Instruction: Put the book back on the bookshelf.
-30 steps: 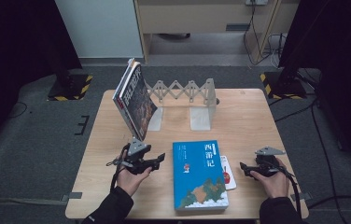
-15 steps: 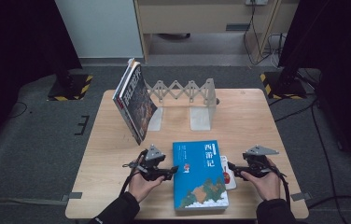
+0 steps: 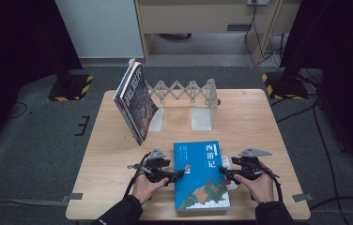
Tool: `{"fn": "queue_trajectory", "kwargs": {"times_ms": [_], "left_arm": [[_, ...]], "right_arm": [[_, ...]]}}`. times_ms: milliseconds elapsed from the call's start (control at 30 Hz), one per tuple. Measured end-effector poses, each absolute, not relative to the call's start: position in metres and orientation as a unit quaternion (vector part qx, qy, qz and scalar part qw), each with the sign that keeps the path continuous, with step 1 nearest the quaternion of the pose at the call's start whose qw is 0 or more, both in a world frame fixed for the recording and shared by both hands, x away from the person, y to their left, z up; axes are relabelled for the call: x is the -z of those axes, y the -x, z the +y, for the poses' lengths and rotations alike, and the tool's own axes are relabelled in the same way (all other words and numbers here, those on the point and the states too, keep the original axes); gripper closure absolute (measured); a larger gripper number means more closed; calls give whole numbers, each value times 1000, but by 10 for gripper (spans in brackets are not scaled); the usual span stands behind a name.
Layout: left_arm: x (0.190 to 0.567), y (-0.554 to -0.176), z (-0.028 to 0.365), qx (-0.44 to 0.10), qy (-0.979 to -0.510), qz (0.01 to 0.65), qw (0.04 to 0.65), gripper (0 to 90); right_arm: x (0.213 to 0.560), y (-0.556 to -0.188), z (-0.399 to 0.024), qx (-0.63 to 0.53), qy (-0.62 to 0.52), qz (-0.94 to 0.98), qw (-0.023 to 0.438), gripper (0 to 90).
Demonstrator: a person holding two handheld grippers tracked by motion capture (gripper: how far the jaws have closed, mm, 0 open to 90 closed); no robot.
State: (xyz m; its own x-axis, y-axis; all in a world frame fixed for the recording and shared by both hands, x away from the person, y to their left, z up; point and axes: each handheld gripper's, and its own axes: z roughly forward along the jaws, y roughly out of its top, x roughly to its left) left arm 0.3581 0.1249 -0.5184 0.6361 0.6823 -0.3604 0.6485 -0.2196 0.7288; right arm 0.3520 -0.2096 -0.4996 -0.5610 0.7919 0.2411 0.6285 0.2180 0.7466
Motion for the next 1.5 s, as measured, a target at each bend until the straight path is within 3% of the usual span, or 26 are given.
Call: {"fn": "queue_trajectory", "kwargs": {"times_ms": [633, 1500], "left_arm": [[542, -363, 116, 21, -742, 441, 504, 20], [542, -361, 111, 14, -731, 458, 505, 5]], "right_arm": [[512, -354, -193, -439, -470, 763, 59, 255], [520, -359, -189, -458, -481, 748, 28, 244]]}}
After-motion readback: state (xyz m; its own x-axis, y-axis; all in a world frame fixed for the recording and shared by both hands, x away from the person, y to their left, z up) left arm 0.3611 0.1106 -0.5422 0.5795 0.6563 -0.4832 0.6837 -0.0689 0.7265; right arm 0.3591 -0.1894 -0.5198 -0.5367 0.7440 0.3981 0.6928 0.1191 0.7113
